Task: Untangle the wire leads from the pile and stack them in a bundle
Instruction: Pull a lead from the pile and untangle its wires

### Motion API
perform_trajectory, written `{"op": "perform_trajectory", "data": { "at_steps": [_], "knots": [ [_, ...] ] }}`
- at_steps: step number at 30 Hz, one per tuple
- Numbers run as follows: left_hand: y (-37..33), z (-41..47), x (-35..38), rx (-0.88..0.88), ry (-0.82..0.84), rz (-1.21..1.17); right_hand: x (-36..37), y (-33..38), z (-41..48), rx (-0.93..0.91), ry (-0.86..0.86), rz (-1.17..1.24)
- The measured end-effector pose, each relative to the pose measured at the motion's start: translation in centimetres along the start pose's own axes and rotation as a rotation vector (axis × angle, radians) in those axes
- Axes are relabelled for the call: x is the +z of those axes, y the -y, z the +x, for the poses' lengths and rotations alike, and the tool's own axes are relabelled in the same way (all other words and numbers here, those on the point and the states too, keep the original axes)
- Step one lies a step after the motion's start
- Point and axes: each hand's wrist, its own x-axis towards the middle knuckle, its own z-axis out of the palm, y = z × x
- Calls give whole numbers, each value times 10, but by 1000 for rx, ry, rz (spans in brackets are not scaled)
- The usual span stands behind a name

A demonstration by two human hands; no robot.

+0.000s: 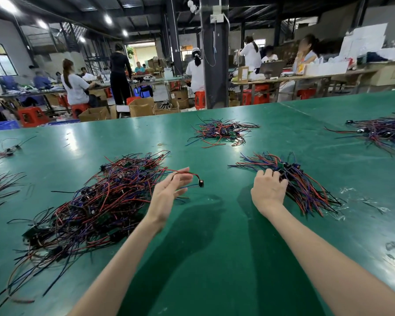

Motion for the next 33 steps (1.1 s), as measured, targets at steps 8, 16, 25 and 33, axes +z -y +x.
{"op": "perform_trajectory", "data": {
  "at_steps": [8,16,25,33],
  "knots": [
    [6,-18,17,65,122,149,8,-3,0,-210,-62,99],
    [22,-39,35,312,430,525,-9,16,-17,-109,194,895],
    [23,-41,30,263,568,726,-18,27,-28,-168,339,678],
    [21,-37,31,-13,259,444,-32,27,-33,-110,398,1111]
  ]
}}
